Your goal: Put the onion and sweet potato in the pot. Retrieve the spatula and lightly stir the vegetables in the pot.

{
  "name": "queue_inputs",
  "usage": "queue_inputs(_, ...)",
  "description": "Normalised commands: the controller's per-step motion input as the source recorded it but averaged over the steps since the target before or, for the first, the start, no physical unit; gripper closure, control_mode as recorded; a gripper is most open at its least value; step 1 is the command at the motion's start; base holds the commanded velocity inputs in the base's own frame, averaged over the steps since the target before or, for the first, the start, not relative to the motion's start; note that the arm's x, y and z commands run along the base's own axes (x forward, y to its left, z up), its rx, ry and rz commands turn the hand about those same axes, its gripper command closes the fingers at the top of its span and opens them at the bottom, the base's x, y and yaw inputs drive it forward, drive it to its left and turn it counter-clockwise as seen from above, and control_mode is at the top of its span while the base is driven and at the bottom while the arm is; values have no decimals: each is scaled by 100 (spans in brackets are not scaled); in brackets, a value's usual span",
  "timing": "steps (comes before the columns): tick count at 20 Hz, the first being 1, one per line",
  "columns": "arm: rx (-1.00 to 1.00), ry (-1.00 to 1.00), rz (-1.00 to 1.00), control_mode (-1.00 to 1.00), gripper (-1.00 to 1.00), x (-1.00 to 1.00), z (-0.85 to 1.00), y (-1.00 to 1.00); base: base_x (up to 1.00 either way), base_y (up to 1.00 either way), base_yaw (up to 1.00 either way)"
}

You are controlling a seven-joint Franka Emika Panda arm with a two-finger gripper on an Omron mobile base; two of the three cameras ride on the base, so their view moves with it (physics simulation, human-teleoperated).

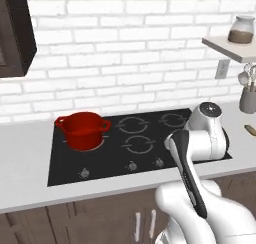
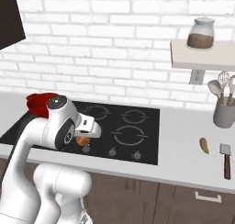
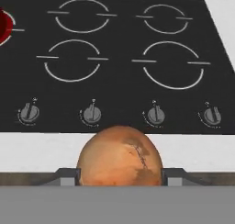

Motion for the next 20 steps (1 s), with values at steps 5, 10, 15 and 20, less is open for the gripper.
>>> queue_inputs(5, 0, 0, 0, 100, 100, 0, 0, 0, 1, 98, 1)
queue_inputs(10, 1, -2, 5, -100, 100, 43, 31, 43, 4, 17, 0)
queue_inputs(15, 0, -13, 16, -100, 100, 99, 43, 48, 0, 0, 0)
queue_inputs(20, 0, -11, 17, -100, 100, 100, 39, 48, 0, 0, 0)
